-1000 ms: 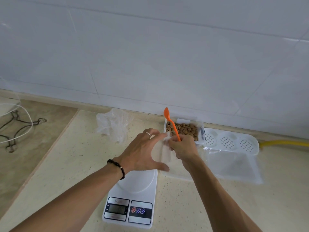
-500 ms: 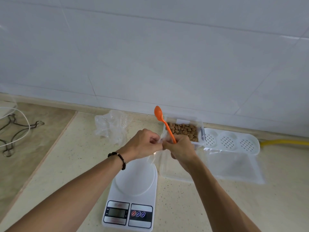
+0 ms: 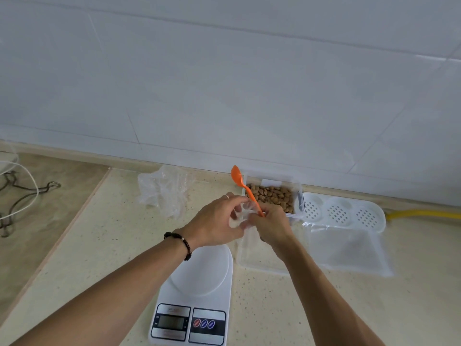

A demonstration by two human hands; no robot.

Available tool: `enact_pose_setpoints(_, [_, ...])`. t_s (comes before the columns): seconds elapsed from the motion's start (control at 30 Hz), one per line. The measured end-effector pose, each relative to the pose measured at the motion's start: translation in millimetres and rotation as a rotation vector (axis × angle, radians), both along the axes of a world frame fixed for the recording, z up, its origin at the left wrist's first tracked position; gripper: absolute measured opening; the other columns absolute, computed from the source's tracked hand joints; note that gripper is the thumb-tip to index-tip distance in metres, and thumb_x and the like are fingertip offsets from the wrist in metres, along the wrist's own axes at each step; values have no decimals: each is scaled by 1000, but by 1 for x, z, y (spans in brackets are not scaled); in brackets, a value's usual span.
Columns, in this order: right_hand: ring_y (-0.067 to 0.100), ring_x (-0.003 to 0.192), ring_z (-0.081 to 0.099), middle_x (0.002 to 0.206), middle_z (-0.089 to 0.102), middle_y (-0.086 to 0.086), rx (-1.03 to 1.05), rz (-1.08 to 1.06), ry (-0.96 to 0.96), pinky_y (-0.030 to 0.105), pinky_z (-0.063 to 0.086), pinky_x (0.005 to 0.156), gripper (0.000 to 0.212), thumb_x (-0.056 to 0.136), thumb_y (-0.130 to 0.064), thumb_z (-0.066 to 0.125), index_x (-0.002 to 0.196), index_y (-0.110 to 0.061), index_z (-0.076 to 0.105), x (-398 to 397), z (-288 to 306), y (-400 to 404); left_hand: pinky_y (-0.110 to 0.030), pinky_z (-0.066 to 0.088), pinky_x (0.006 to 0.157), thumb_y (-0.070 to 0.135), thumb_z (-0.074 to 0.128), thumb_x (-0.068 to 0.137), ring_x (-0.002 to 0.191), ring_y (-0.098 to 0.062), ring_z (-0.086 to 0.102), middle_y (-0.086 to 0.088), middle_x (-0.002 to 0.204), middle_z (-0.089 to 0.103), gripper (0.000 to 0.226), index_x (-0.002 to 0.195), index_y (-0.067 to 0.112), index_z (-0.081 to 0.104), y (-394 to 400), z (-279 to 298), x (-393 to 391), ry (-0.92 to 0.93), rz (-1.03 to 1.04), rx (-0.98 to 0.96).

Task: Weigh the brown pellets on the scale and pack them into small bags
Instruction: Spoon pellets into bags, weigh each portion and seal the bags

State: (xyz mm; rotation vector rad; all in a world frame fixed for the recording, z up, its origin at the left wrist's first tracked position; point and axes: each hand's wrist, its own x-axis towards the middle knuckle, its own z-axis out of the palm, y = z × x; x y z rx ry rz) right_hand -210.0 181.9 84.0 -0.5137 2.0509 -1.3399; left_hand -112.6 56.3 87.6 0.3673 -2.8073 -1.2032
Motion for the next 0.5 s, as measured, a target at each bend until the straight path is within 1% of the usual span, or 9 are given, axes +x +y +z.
enact_pose_setpoints(0.03, [3,34,44,78,71,24,-30,-1,-43,16,32,38,19,85,7,52,94,2,67,-1,2,1,-29,52,73,38,78,70,101,-6,51,15,115,43,64,122,39,42,0,1,-1,-26,-46,-55])
enact_pose_setpoints(0.1, [12,38,32,73,71,21,-69,16,-118,24,25,39,17,84,6,53,93,2,67,-4,3,3,-23,46,78,49,87,51,113,-8,38,16,126,30,86,118,37,34,-2,0,-3,-44,-130,-154])
enact_pose_setpoints(0.17, [17,42,24,72,70,20,-110,44,-181,26,20,41,15,84,6,54,93,6,66,-8,3,3,-18,41,83,52,90,41,113,-8,35,15,123,32,96,116,33,33,-3,-2,-6,-8,-191,-228])
enact_pose_setpoints(0.2, [17,42,23,71,70,21,-124,51,-207,26,19,41,15,85,7,53,94,7,65,-8,3,3,-19,43,84,51,90,41,110,-8,37,14,117,35,95,116,31,34,-3,-5,-7,21,-186,-245])
enact_pose_setpoints(0.27, [15,41,23,71,69,22,-149,61,-239,26,19,40,15,87,7,52,92,4,66,-10,5,2,-23,45,82,46,87,49,109,-10,39,15,112,40,91,121,28,35,-2,-8,-7,82,-137,-247])
enact_pose_setpoints(0.37, [15,41,25,71,68,22,-151,50,-248,24,20,39,18,89,6,52,91,-2,68,-12,4,3,-19,41,80,41,84,59,111,-7,36,20,114,41,87,130,31,34,-3,-13,-4,131,-87,-221])
enact_pose_setpoints(0.43, [13,40,25,74,69,23,-141,25,-256,23,21,39,19,90,5,54,88,-5,70,-13,1,2,-18,39,80,40,83,61,108,-6,37,19,113,45,81,127,34,37,-5,-12,-3,134,-66,-204])
enact_pose_setpoints(0.5, [12,39,25,75,69,22,-138,14,-267,23,21,38,15,89,3,58,86,-5,70,-12,0,1,-22,42,79,42,82,61,101,-7,40,15,109,48,76,123,35,39,-7,-10,-3,121,-50,-204])
